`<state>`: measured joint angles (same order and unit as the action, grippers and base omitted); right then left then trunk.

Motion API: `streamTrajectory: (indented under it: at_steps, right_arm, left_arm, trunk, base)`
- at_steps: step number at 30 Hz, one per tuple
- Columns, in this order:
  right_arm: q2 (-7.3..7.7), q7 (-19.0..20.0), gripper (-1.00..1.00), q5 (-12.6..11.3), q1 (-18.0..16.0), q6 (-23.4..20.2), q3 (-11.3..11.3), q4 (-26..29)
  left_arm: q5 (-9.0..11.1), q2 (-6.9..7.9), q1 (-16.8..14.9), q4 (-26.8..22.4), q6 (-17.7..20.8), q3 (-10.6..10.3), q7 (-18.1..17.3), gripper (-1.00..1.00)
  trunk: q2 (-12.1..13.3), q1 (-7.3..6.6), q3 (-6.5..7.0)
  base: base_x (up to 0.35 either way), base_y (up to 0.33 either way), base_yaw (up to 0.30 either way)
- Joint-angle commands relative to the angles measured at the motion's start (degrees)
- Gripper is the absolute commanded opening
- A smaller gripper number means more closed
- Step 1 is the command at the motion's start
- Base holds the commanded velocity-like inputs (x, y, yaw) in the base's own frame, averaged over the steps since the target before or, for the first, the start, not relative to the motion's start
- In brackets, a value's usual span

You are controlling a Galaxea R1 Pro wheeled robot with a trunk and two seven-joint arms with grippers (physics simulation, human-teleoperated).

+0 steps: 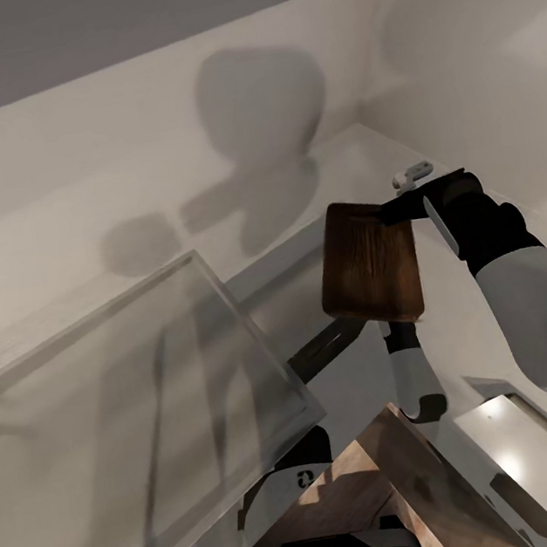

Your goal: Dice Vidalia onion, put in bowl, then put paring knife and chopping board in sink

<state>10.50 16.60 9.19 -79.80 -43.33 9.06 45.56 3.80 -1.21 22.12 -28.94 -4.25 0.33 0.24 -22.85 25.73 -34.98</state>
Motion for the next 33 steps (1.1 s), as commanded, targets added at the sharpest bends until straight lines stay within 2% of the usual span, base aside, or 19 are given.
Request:
streamTrajectory:
  at_steps: [1, 16, 33]
  right_arm:
    - [0.05, 0.44, -1.00, -0.15, -0.01, -0.37, 0.17, -3.64]
    - [0.05, 0.45, -1.00, -0.13, 0.00, -0.44, 0.17, -3.32]
    - [-0.03, 0.58, -1.00, -0.22, -0.01, -0.52, 0.13, -2.95]
  left_arm:
    - [0.41, -0.02, 0.03, -0.08, -0.06, 0.02, 0.01, 1.00]
    - [0.42, -0.02, 0.04, -0.06, -0.06, 0.02, -0.04, 1.00]
    - [0.42, -0.02, 0.03, -0.12, -0.01, 0.02, -0.06, 1.00]
  trunk:
    - [-0.06, 0.06, -0.08]
    - [-0.06, 0.06, 0.29]
    - [-0.06, 0.06, 1.86]
  base:
    - [0.000, 0.000, 0.000]
    - [0.000, 0.000, 0.000]
    - [-0.294, 0.000, 0.000]
